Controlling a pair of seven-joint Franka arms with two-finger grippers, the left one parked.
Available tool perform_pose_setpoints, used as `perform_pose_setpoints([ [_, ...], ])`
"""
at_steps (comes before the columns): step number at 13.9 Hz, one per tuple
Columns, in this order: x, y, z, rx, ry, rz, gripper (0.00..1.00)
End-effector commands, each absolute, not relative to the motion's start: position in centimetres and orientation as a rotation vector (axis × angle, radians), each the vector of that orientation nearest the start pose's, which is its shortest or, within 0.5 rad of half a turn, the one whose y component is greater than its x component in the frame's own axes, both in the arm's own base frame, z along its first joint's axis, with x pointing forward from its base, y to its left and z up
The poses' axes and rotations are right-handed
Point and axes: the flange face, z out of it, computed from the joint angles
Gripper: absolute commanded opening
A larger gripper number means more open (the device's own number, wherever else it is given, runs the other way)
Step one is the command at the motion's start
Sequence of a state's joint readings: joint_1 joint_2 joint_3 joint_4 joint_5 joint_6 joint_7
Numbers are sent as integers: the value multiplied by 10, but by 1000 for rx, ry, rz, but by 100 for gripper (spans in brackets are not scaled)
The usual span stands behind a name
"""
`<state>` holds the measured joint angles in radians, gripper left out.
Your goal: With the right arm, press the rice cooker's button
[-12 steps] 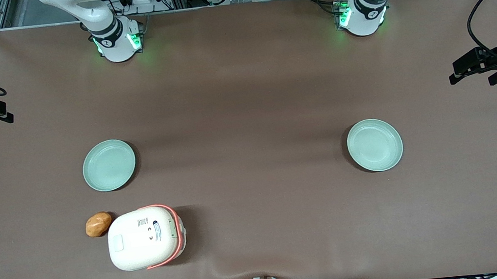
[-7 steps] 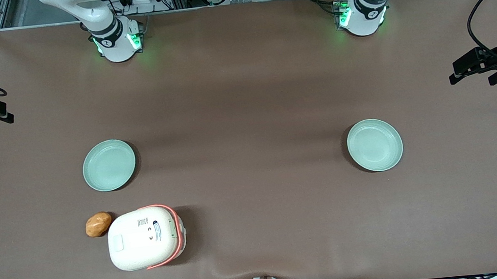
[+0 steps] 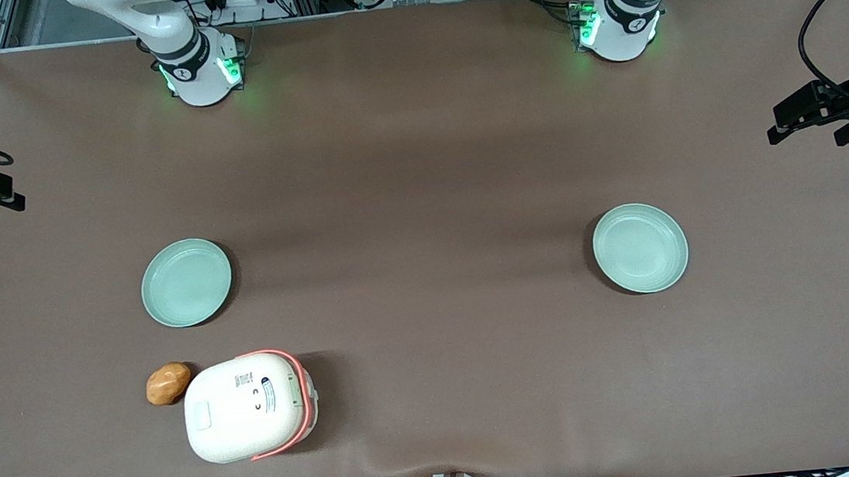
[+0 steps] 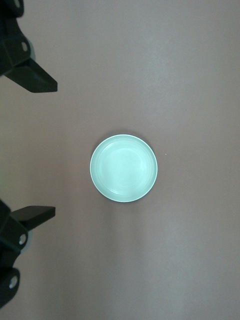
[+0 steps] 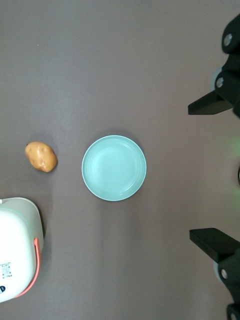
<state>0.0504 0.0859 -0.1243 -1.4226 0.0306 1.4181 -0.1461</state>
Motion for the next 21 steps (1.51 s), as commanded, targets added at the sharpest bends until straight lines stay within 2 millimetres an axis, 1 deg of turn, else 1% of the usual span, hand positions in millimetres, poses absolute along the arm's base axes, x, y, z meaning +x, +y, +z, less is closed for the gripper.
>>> perform_pose_setpoints([
  [1, 570, 4, 624, -3112, -189, 131, 100],
  [2, 579, 20, 622, -3113, -234, 70, 100],
  [3, 589, 28, 620, -3111, -255, -6, 100],
  [4, 599, 41, 615, -3111, -290, -75, 100],
  [5, 611, 50, 606, -3108, -310, -123, 100],
  [7, 634, 57, 583, -3100, -306, -204, 100],
  [10, 673, 79, 550, -3082, -356, -424, 100],
  [12, 696, 90, 528, -3056, -373, -588, 100],
  [13, 703, 95, 514, -3053, -382, -606, 89],
  [14, 707, 98, 503, -3056, -389, -597, 66],
  [15, 710, 106, 491, -3056, -399, -580, 54],
  [16, 715, 111, 482, -3052, -408, -596, 37],
  [18, 726, 114, 468, -3035, -410, -681, 13],
  [19, 729, 114, 458, -3035, -407, -679, 1],
  [21, 732, 114, 440, -3043, -399, -651, 0],
])
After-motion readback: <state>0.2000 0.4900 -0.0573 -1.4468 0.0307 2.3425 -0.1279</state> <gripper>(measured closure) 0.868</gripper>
